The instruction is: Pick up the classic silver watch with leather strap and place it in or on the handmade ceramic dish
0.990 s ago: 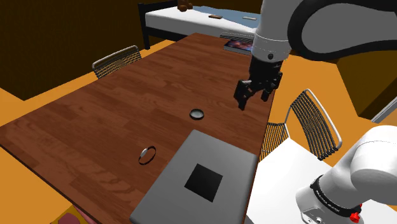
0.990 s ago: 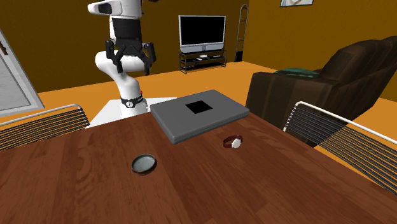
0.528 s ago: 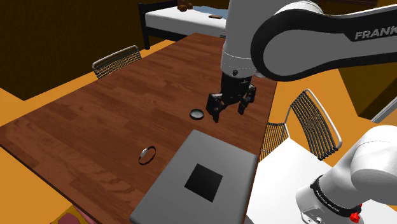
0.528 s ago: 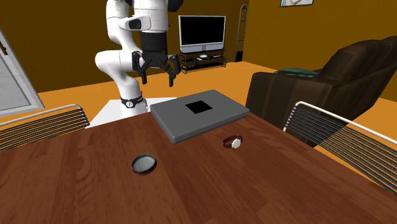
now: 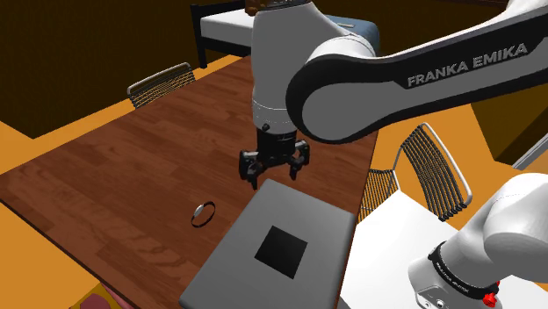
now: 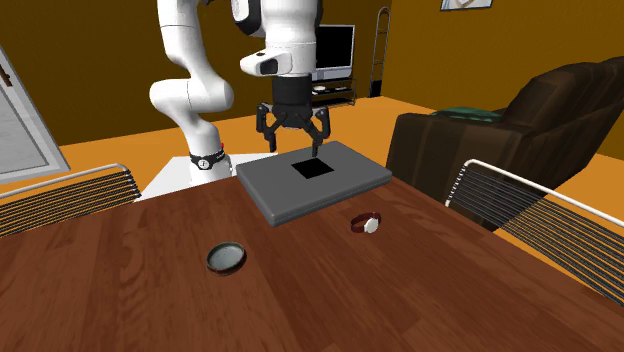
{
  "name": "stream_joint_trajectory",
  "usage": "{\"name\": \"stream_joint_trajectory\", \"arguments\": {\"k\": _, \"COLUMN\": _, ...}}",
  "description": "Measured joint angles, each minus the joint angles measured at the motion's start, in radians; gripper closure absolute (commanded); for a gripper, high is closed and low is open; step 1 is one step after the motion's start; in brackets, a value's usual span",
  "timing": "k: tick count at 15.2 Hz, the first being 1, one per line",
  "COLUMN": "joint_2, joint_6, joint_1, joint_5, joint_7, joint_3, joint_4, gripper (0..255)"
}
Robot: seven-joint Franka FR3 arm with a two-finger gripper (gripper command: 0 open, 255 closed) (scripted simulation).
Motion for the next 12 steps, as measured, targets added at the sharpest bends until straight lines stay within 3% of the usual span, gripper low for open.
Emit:
{"name": "stream_joint_trajectory", "arguments": {"k": 6, "joint_2": 0.261, "joint_6": 0.064, "joint_1": 0.026, "joint_5": -0.144, "joint_7": 0.219, "joint_3": 0.072, "joint_4": 0.164, "gripper": 0}}
{"name": "stream_joint_trajectory", "arguments": {"k": 12, "joint_2": 0.525, "joint_6": 0.053, "joint_1": 0.135, "joint_5": -0.302, "joint_7": 0.412, "joint_3": 0.059, "joint_4": 0.398, "gripper": 0}}
